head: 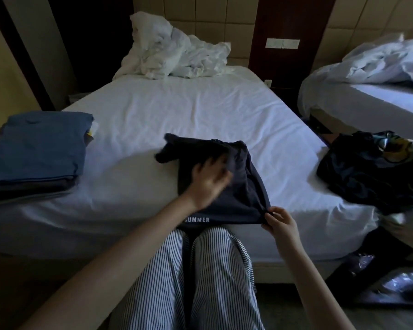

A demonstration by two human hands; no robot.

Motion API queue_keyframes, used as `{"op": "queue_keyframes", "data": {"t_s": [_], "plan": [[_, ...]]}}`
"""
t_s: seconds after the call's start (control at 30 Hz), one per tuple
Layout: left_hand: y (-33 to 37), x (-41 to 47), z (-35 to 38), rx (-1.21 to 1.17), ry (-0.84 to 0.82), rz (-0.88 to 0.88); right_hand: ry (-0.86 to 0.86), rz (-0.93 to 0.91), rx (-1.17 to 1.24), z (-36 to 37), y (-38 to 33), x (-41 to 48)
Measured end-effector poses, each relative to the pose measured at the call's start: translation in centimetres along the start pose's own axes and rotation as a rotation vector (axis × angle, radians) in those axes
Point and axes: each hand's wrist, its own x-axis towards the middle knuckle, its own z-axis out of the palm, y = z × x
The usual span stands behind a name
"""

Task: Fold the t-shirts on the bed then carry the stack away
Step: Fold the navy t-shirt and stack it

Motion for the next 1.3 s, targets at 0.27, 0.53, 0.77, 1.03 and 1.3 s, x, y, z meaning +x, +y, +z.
{"op": "queue_keyframes", "data": {"t_s": [0.27,0.53,0.77,1.03,1.3], "plan": [[-1.0,-1.5,9.3,0.501,-0.500,0.370,-0.048,0.094,0.107,-0.6,0.2,0.2],[-1.7,1.1,3.4,-0.182,0.495,-0.009,-0.035,-0.088,-0.269,-1.0,1.1,0.6],[-0.2,9.3,1.5,0.097,-0.025,-0.570,-0.008,-0.157,-0.606,-0.8,0.1,1.4],[-0.1,12.5,1.0,0.155,-0.109,-0.631,-0.055,-0.154,-0.656,-1.2,-0.3,1.3],[-0.6,17.8,-2.3,-1.092,0.022,-0.926,-0.083,-0.153,-0.628,-1.5,-0.3,1.3]]}}
